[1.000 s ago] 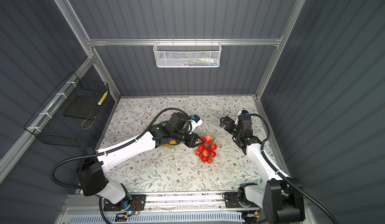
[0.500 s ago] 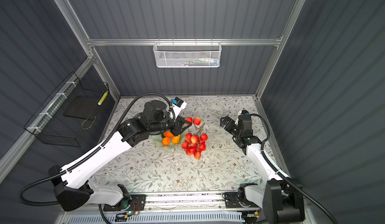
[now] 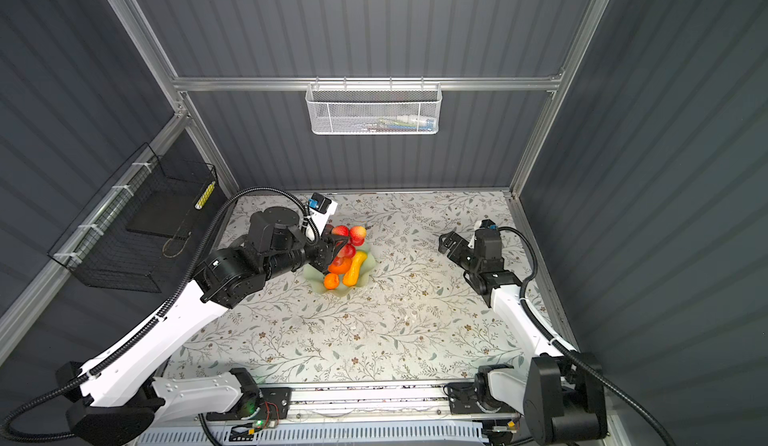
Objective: Place and organize the fake fruits in the fruit bowl
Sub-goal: 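Lower the lychee bunch onto the fruit in the bowl and release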
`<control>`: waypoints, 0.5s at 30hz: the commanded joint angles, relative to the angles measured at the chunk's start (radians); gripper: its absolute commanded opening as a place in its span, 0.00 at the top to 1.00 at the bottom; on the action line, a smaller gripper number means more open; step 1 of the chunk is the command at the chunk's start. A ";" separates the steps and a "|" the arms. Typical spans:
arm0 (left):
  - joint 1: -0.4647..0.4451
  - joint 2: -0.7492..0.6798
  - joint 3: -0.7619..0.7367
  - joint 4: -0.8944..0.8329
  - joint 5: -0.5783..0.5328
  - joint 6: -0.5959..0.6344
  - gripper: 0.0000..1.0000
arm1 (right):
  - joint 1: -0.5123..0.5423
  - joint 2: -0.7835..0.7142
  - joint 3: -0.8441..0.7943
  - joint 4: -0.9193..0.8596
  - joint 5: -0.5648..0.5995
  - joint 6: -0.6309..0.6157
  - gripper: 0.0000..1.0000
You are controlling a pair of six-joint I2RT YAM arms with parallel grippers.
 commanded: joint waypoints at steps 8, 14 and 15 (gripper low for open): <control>0.158 0.046 -0.149 0.090 0.057 0.022 0.82 | -0.004 -0.008 0.018 -0.016 -0.004 0.000 0.01; 0.208 0.067 -0.200 0.154 0.102 0.004 0.82 | -0.005 -0.006 0.020 -0.019 0.004 -0.006 0.01; 0.213 0.070 -0.206 0.161 0.101 0.002 0.82 | -0.005 -0.001 0.020 -0.019 0.003 -0.006 0.01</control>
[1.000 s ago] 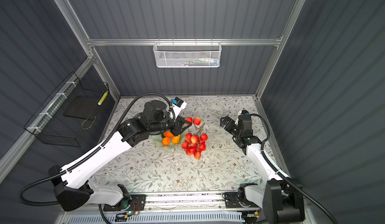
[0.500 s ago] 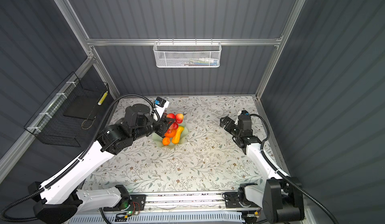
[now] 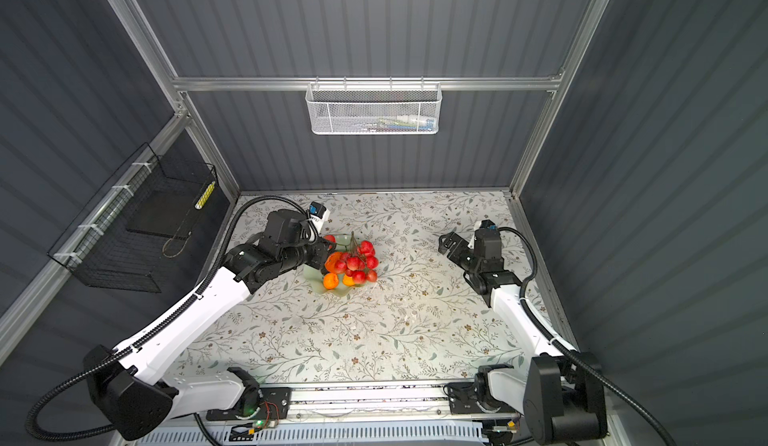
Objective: Place and organize the fake fruits in the fruit bowl
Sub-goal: 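Lower the lychee bunch onto the fruit in the bowl and release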
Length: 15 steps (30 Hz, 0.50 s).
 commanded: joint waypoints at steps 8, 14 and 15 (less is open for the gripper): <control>0.049 0.033 -0.070 0.109 0.027 -0.027 0.81 | -0.005 0.025 0.022 0.004 -0.010 0.004 0.01; 0.093 0.005 -0.172 0.170 0.019 -0.084 0.81 | -0.005 0.036 0.026 0.005 -0.010 0.000 0.01; 0.101 0.001 -0.185 0.181 0.012 -0.092 0.81 | -0.005 0.038 0.028 0.005 -0.011 0.000 0.01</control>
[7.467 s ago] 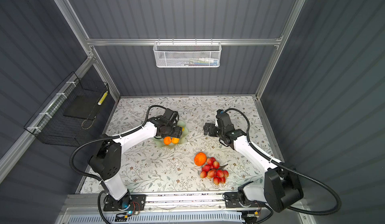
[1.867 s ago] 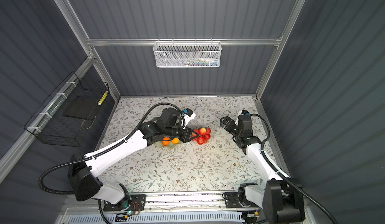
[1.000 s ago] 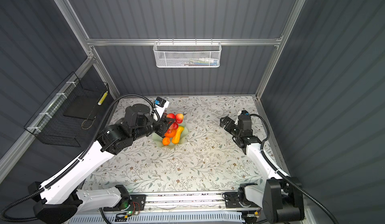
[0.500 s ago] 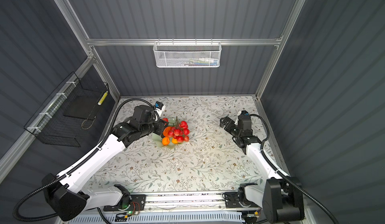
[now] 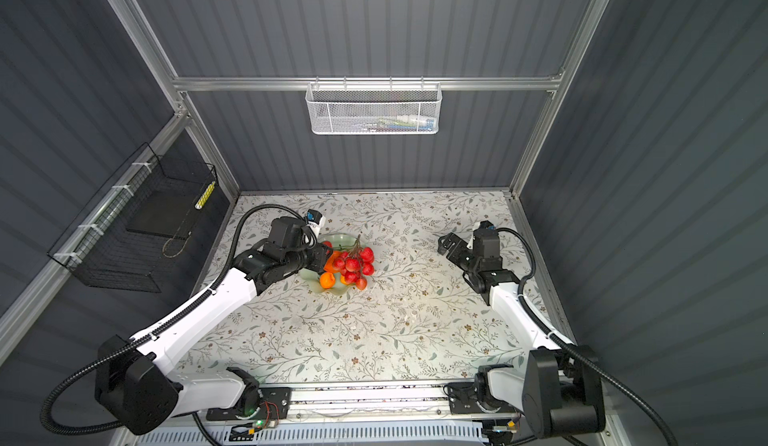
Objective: Place and organize the fake fruits in the fruit bowl
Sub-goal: 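Lower the lychee bunch onto the fruit in the bowl and release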
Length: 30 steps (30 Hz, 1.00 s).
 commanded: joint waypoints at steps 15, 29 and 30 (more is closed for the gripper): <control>0.173 0.031 -0.129 0.214 0.038 -0.157 0.80 | -0.005 0.006 0.035 -0.005 -0.011 -0.003 0.01; 0.174 0.182 -0.125 0.302 0.174 -0.210 0.50 | -0.006 0.012 0.037 -0.010 -0.003 -0.005 0.01; 0.174 0.190 -0.123 0.302 0.181 -0.211 0.45 | -0.006 0.013 0.038 -0.009 -0.006 -0.004 0.01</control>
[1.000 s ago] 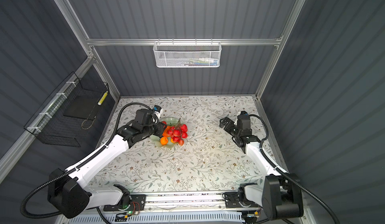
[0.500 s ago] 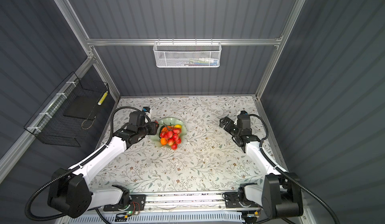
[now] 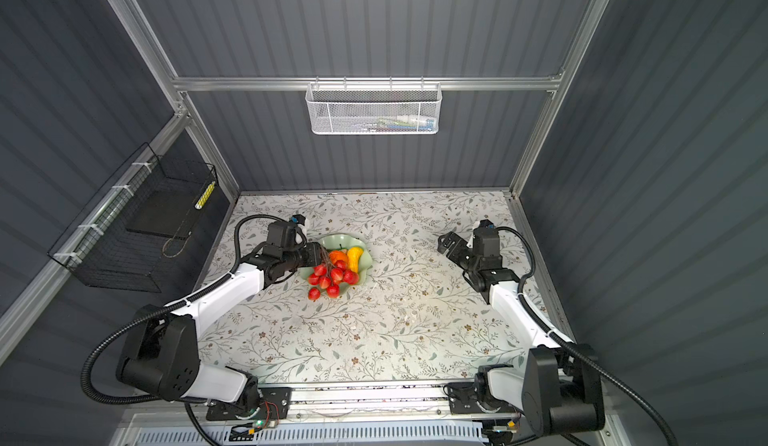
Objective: Place and organize the fake fruits in the fruit bowl
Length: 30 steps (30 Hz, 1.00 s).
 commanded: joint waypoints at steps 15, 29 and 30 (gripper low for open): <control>0.005 -0.148 0.064 0.099 -0.284 0.055 0.00 | -0.012 -0.039 0.062 -0.050 0.059 -0.123 0.01; 0.033 -0.345 -0.192 0.284 -0.484 0.081 0.00 | -0.052 -0.189 -0.086 0.052 0.268 -0.337 0.01; 0.034 -0.376 -0.236 0.290 -0.521 0.081 0.00 | -0.052 -0.206 -0.121 0.091 0.290 -0.366 0.01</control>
